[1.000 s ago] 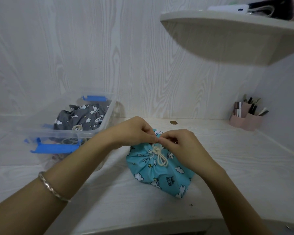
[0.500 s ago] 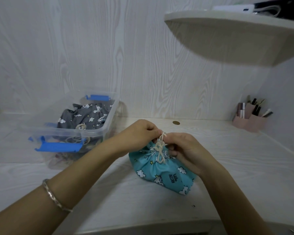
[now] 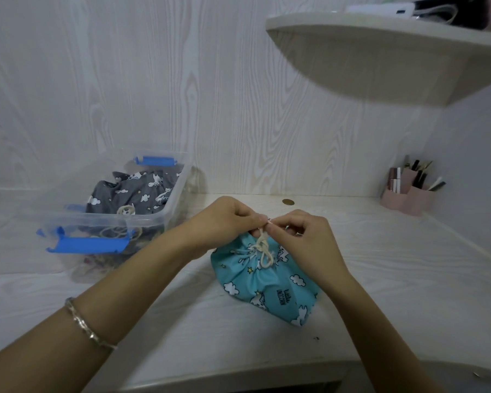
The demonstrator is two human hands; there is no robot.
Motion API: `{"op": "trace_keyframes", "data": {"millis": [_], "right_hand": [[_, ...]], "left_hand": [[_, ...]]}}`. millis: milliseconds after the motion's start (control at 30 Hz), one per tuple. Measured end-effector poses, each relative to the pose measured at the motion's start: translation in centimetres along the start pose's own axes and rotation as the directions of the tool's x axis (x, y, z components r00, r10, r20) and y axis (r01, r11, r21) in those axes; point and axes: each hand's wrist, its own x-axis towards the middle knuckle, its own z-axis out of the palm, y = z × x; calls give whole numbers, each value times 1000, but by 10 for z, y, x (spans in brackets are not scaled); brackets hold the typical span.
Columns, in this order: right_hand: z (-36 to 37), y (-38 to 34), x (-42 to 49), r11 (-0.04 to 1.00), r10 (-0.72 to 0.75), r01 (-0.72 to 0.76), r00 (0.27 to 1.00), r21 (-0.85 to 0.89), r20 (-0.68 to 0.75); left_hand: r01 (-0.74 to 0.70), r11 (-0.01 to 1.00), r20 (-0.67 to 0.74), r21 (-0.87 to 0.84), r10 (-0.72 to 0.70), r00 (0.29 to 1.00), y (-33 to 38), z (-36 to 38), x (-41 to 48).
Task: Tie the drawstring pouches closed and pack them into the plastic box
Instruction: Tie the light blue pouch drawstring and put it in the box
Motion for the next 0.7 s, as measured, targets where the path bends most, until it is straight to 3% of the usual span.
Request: {"op": "trace_keyframes", "data": {"millis": [100,233,300,433,533,700], "right_hand": [[-9,4,1,998,59,-59,998,6,25],[-25,11,0,966,218,-234,966,111,135],[-36,17,-1,946,253,-289,941,144,225],[-45,23,-5,933,280,-342,885,112,371],[-37,21,-8,952,255,-299,890,63,378],[0,7,-17,972,223,-228,798,-63,559]], "left_hand": [[-83,991,-2,107,84,996,-3,-3,-2],[-99,877,-177,471,204,963,-4,-7,-2],[-74,825,-251,561,254,934,-7,-10,-1],[-42,786,-265,617,258,929,-11,-7,0],[-41,814,-279,580,245,928,-12,-6,0],[-79,828,-237,556,248,939,-11,-6,-3]]}}
